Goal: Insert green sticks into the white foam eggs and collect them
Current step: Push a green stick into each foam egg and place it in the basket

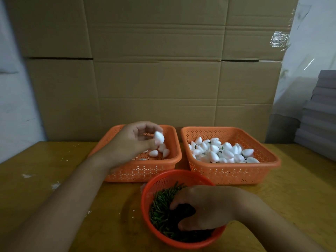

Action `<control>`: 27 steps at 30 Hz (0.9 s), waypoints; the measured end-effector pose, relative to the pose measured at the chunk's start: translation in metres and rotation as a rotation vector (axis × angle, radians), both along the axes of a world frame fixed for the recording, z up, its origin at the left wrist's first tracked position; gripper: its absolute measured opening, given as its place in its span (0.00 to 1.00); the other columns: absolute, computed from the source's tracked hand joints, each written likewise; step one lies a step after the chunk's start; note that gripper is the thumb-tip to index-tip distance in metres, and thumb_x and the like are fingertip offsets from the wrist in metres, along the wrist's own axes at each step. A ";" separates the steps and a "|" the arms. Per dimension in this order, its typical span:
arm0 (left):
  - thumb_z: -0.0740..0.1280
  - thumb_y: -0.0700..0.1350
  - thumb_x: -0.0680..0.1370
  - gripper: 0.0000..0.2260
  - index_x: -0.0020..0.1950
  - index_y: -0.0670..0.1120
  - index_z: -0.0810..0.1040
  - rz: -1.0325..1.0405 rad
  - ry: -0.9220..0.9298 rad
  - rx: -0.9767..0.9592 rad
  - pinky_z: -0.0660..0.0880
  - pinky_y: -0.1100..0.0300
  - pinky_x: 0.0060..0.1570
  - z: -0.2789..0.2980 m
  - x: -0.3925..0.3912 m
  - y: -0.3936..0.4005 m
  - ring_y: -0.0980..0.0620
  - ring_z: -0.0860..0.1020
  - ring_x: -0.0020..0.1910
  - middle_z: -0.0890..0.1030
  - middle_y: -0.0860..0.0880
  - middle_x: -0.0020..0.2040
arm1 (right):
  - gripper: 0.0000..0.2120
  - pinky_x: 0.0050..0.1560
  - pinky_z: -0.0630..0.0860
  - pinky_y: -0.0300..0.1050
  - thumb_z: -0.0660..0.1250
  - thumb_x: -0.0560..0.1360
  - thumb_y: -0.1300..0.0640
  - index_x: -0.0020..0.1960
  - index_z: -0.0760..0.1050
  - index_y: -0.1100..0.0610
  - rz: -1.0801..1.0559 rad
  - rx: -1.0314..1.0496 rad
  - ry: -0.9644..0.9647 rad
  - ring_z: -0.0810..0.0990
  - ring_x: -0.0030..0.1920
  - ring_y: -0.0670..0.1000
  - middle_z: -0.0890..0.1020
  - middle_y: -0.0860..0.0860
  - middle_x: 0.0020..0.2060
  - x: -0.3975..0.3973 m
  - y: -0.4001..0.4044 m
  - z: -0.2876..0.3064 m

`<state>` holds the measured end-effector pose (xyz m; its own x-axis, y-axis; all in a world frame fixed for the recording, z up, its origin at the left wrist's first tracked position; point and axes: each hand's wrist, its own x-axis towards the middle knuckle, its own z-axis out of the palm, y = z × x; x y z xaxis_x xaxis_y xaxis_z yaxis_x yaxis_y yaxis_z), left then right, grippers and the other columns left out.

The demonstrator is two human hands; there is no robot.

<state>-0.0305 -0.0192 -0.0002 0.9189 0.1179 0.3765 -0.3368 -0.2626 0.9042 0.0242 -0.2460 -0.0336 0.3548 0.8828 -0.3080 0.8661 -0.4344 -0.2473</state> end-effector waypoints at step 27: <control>0.78 0.49 0.69 0.09 0.46 0.48 0.86 -0.242 0.264 -0.458 0.80 0.62 0.39 -0.003 -0.004 0.003 0.54 0.83 0.41 0.84 0.43 0.46 | 0.11 0.60 0.74 0.47 0.67 0.78 0.48 0.59 0.77 0.46 -0.009 0.104 -0.075 0.75 0.59 0.49 0.74 0.46 0.60 -0.003 0.005 -0.010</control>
<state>-0.0345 -0.0165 -0.0027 0.9958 -0.0101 0.0915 -0.0867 0.2319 0.9689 0.0213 -0.2411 -0.0432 0.3810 0.9054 -0.1872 0.8803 -0.4172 -0.2259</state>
